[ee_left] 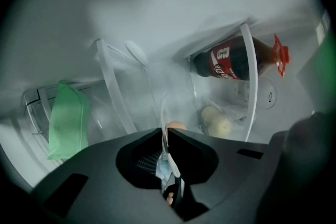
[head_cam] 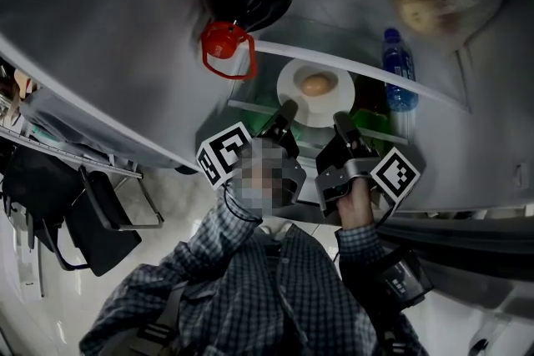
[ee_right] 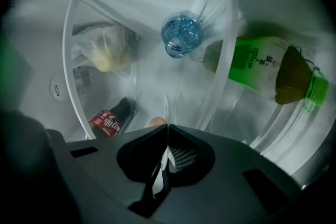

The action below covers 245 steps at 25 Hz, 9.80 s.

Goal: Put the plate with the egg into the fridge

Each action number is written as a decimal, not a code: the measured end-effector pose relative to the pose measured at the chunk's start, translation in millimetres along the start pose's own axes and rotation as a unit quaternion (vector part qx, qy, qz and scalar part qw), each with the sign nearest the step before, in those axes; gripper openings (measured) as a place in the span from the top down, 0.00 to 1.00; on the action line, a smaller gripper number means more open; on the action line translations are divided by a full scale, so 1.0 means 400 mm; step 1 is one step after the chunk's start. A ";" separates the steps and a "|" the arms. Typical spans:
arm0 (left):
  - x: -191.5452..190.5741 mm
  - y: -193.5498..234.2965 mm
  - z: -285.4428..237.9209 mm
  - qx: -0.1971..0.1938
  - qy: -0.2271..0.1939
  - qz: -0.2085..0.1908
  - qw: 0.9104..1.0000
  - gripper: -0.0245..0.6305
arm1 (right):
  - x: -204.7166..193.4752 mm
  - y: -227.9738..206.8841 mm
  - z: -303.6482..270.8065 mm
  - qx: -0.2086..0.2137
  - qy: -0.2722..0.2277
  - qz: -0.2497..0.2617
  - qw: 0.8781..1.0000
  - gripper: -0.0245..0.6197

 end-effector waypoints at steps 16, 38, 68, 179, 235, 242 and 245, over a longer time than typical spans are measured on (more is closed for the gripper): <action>0.001 0.001 -0.026 0.019 0.023 -0.009 1.000 0.93 | 0.041 -0.002 -0.033 -0.009 -0.014 -0.011 1.000 0.94; -0.007 -0.011 -0.045 0.018 0.046 -0.007 0.999 0.91 | 0.095 0.027 -0.075 -0.010 -0.010 0.009 1.000 0.94; 0.036 -0.010 -0.072 0.035 -0.010 0.060 0.998 0.92 | 0.090 0.027 -0.064 -0.031 0.031 0.039 0.998 0.94; -0.103 -0.104 0.158 -0.065 0.099 -0.153 0.981 0.92 | -0.052 -0.013 -0.122 -0.248 0.225 0.917 0.215 0.94; -0.093 -0.058 -0.085 -0.020 0.129 -0.209 0.969 0.92 | -0.077 0.021 -0.070 -0.212 0.262 0.886 0.319 0.81; -0.093 -0.063 -0.092 -0.013 0.131 -0.225 0.965 0.92 | -0.090 0.022 -0.062 -0.205 0.262 0.884 0.329 0.81; -0.096 -0.067 -0.096 -0.015 0.131 -0.230 0.964 0.92 | -0.094 0.022 -0.054 -0.205 0.259 0.884 0.331 0.81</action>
Point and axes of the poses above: the fingertips, and each gripper's own axes: z backward along the fingers, y to its left, x out of its top, the point moved 3 cm from there along z, backward along the fingers, and after that the axes turned 6 degrees about y, right-handed, at the moved point
